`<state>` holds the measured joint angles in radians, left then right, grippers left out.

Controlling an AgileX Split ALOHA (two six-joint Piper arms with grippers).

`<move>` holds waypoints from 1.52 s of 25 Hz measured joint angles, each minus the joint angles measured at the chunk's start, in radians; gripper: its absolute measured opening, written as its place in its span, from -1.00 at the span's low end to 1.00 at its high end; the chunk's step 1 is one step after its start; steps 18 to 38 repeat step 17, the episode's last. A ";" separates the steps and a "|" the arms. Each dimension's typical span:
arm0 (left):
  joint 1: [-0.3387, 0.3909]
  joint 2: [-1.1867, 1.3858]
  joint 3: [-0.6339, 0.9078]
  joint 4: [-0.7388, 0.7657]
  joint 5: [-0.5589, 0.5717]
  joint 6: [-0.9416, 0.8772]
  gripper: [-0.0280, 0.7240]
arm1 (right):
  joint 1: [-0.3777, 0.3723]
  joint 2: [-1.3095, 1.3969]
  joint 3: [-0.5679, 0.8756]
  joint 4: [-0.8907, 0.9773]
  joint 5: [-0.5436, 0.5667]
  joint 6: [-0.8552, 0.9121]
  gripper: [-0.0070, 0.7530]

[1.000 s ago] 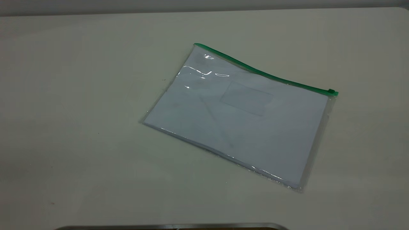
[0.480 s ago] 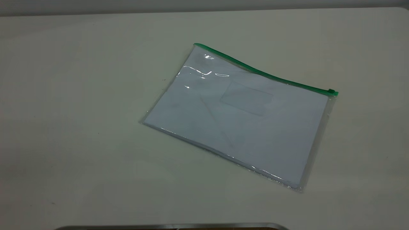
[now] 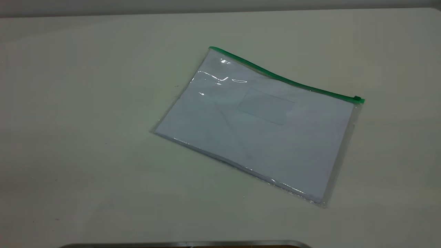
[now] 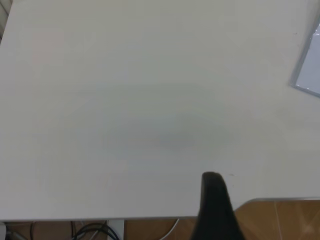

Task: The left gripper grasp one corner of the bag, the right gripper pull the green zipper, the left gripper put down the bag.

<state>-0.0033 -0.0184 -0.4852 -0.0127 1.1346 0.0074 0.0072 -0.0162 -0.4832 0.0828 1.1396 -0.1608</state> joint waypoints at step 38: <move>0.000 0.000 0.000 0.000 0.000 0.000 0.64 | 0.000 0.000 0.000 -0.033 -0.004 0.037 -0.35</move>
